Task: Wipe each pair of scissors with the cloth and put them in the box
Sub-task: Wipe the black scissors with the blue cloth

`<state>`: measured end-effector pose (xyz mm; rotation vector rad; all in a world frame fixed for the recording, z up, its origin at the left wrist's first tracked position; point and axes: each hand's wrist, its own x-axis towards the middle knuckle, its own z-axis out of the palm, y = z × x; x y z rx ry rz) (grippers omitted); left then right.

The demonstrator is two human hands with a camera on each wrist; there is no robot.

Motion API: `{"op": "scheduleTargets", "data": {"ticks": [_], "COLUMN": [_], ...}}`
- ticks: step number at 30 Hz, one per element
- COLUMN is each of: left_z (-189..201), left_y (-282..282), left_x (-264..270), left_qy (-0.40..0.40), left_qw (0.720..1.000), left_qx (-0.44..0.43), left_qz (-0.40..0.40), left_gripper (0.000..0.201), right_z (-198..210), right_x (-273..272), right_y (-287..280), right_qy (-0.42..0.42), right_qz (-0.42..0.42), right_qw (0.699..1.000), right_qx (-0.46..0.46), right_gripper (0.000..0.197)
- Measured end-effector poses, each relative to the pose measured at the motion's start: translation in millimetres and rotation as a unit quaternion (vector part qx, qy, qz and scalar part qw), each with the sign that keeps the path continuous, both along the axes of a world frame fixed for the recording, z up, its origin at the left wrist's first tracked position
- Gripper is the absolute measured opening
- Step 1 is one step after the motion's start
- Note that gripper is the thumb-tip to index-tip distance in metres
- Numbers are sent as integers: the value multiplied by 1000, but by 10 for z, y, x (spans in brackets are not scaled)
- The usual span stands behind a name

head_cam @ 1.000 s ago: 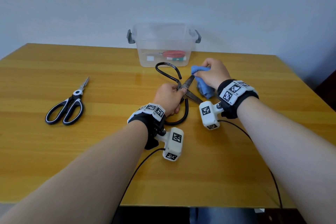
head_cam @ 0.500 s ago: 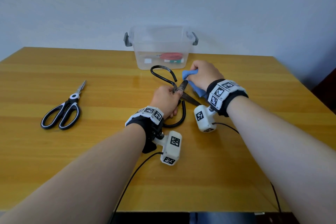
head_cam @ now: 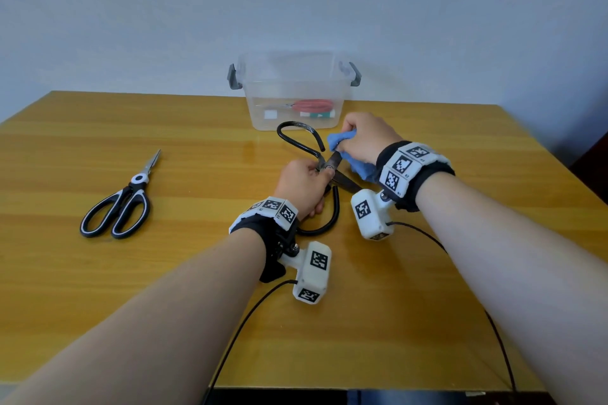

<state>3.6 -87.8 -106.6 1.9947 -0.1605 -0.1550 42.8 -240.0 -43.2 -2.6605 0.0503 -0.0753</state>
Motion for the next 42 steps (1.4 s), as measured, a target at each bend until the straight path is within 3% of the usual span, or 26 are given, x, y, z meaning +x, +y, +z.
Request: {"op": "scheduleTargets", "data": {"ticks": [4,11,17,25,30,34,38,42], "left_z": [2,2,23,21,22,18,18,42], "left_y": [12,13,15,-11,-4,2,15,16], "left_x": [6,-4,-28,-10,1,-9,-13,-20], "left_qy": [-2,-3,-4,-2,-1,1,-5,-7], "left_qw": [1000,1000,1000,1000,1000,1000,1000,1000], "left_qx": [-17,-3,7,21,-4,-10,1,9], "left_qz": [-2,0,-17,-3,5,-6,-14,-13], "left_gripper": [24,30,26,28,24,23,23,25], "right_z": [-3,-168,-135,-317,-128,-146,-183,-232], "right_x": [-82,-50,-119,26,-96,-208,-150,-25], "right_y": [64,-53,-60,-235,-197,-108,-99,-235], "right_qy": [73,-23,61,-59,-40,17,35,-2], "right_qz": [87,-11,79,-69,20,64,68,-40], "right_qw": [992,995,988,993,982,991,991,992], "right_qx": [52,94,114,71,185,116,106,117], "right_gripper": [22,26,19,22,12,18,27,27]}}
